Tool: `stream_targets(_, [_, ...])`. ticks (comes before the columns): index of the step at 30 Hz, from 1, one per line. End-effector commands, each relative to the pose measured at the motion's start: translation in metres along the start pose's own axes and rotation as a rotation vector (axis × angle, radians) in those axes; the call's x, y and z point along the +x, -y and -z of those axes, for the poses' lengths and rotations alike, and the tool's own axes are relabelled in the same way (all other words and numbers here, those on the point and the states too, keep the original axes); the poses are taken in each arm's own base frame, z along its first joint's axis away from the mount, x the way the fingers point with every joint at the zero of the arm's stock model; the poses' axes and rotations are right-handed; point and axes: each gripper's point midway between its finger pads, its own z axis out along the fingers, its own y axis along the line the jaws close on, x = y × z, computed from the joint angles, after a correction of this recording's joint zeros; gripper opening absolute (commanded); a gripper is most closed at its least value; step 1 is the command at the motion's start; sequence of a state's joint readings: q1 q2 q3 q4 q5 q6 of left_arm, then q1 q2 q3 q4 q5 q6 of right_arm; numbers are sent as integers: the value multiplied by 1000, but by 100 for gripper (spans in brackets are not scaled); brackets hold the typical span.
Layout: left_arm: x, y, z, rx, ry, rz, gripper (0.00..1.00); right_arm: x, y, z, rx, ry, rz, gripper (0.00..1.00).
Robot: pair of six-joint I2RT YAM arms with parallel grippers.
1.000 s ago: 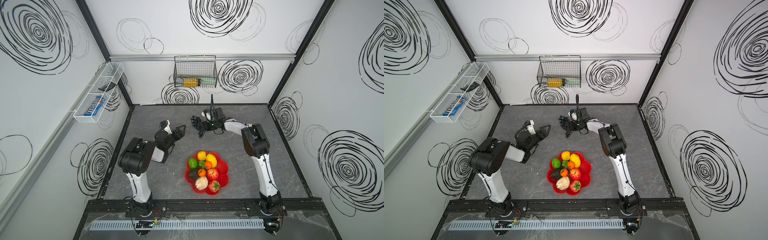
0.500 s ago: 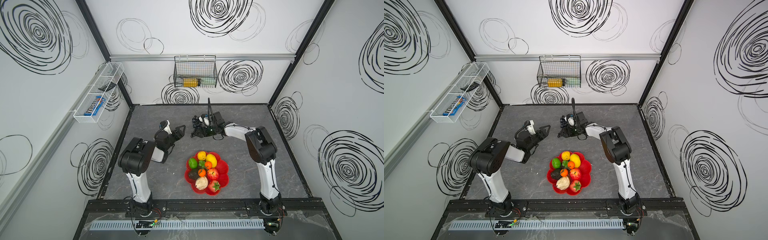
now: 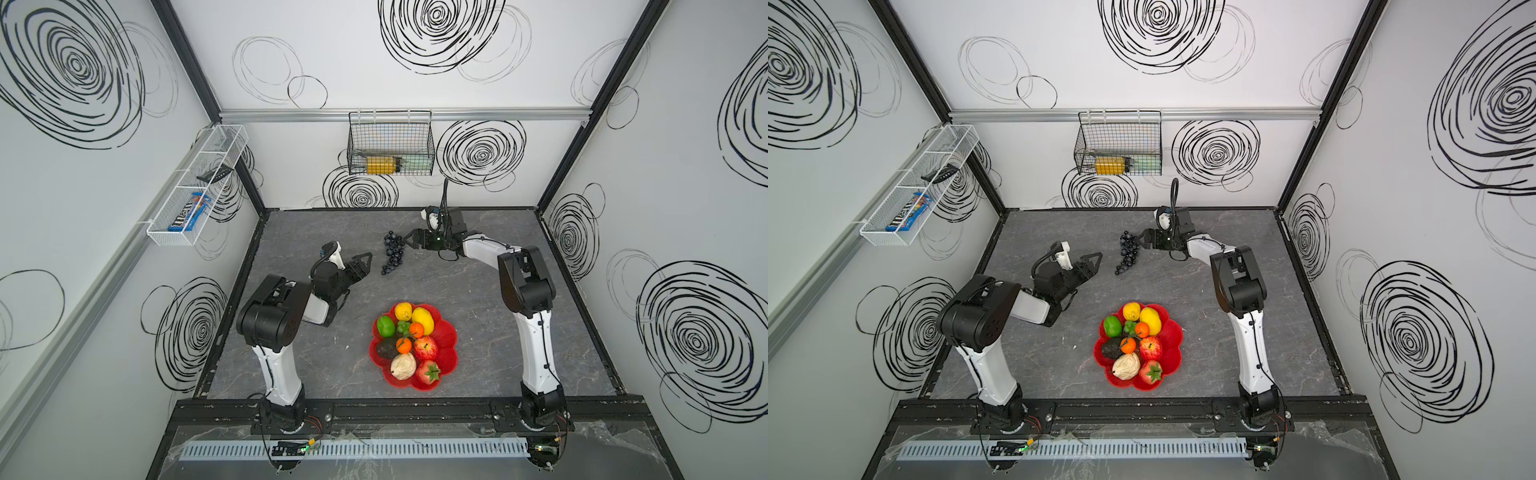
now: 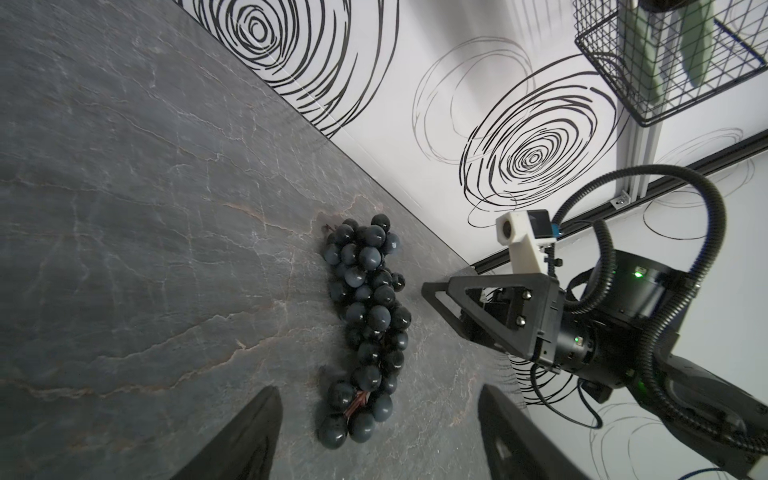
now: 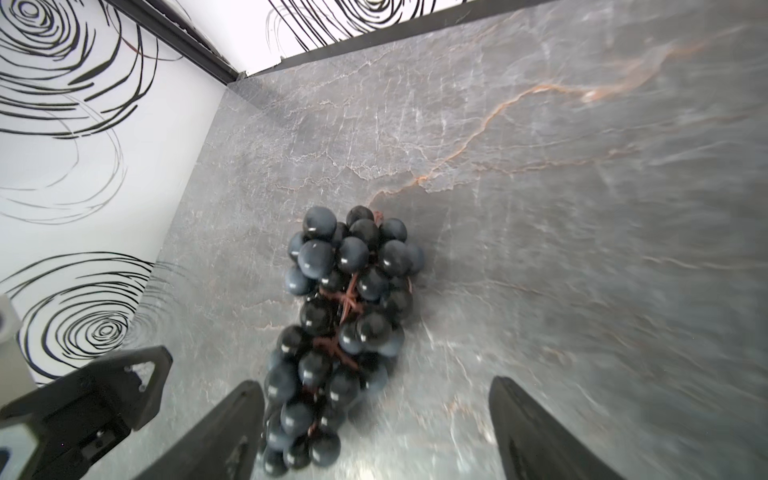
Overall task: Place and organize the fake fruits in the fruit bowl
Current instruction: 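Lower the right gripper onto the dark grape bunch and close on it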
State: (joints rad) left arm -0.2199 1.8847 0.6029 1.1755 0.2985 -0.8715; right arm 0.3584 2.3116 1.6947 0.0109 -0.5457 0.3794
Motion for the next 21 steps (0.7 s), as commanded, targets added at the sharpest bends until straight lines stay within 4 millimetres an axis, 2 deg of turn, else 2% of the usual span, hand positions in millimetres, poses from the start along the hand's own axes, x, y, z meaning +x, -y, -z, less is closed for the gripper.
stream_targets(1, [-15, 19, -3, 62, 42, -38, 79, -2, -11, -13, -18, -15, 14, 95])
stream_targets(11, [-16, 18, -2, 63, 47, -35, 79, 15, -17, -43, -2, -73, 26, 98])
stream_targets(21, [-19, 20, 2, 66, 63, -40, 80, 38, -5, -64, 191, -151, 51, 97])
